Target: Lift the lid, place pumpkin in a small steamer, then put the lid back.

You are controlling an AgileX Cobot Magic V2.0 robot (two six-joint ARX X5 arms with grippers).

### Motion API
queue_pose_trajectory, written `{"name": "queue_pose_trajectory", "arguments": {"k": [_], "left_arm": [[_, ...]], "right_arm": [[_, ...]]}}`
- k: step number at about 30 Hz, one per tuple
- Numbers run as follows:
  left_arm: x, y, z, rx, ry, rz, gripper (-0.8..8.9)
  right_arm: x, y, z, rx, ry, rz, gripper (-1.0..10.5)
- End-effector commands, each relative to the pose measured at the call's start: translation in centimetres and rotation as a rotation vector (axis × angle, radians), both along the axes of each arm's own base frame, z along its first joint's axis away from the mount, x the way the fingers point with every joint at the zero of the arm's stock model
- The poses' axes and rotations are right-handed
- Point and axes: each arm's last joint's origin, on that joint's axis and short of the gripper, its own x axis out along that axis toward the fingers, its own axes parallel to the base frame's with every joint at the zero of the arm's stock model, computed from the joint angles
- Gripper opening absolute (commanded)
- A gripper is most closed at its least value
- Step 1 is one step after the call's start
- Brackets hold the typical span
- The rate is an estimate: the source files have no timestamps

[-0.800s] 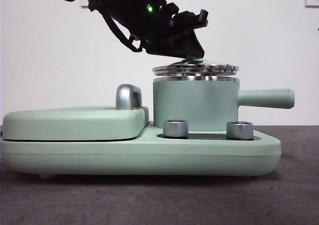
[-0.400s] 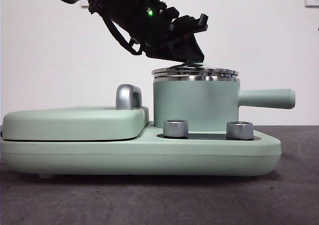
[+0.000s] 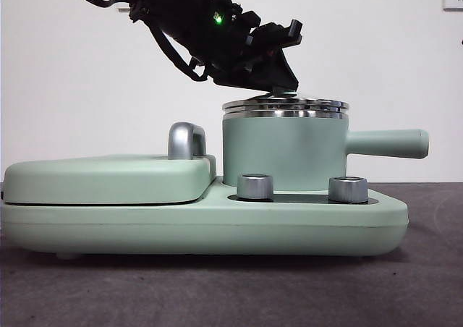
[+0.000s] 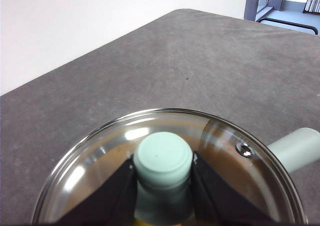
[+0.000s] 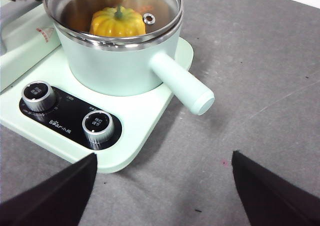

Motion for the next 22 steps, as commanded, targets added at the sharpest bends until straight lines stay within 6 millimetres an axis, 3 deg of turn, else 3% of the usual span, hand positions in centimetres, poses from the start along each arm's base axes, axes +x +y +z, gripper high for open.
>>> {"name": "queue_pose_trajectory", "arguments": {"k": [1, 22], "left_arm": [[0.41, -0.56, -0.04, -0.001, -0.009, -0.008, 0.16], [0.60, -0.44, -0.04, -0.002, -0.020, -0.017, 0.16]], "right_arm": [[0.00, 0.07, 0.15, 0.017, 0.002, -0.004, 4.1], [0.00, 0.07, 0.15, 0.016, 0.002, -0.004, 4.1]]}}
